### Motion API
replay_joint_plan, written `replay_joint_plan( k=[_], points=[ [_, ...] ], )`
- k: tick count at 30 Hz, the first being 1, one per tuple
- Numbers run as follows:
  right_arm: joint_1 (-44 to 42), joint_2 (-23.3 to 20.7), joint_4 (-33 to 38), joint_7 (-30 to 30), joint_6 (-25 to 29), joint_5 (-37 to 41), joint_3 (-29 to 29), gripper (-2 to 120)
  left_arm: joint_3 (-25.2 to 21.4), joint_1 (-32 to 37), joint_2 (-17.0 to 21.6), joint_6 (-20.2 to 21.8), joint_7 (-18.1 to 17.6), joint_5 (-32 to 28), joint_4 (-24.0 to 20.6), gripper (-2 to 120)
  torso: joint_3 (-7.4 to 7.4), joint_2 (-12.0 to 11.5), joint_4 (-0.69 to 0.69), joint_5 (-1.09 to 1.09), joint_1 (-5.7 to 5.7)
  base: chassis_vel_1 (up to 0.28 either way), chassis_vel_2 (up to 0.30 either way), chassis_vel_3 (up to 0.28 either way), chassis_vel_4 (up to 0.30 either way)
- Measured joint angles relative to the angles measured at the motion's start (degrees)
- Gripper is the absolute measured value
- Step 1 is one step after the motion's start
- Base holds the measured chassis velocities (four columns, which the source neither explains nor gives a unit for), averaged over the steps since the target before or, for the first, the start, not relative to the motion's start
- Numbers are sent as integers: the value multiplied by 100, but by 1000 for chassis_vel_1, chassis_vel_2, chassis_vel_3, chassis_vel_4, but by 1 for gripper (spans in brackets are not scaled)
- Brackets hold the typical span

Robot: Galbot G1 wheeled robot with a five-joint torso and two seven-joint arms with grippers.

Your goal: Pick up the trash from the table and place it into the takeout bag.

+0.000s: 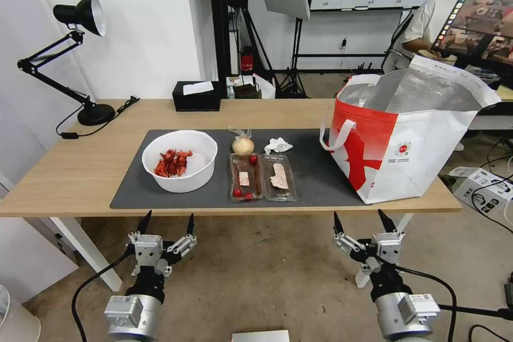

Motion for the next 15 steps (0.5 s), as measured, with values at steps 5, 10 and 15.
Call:
replay_joint_plan(
  k=[5, 10, 15],
  points=[
    [0, 0, 0, 0, 0, 0, 0, 100, 0, 0, 0, 0, 0, 0, 0, 100, 0, 0, 0, 0, 0, 0, 0, 0, 0],
    [0, 0, 0, 0, 0, 0, 0, 100, 0, 0, 0, 0, 0, 0, 0, 100, 0, 0, 0, 0, 0, 0, 0, 0, 0],
    [0, 0, 0, 0, 0, 0, 0, 100, 0, 0, 0, 0, 0, 0, 0, 100, 0, 0, 0, 0, 0, 0, 0, 0, 0]
  ],
)
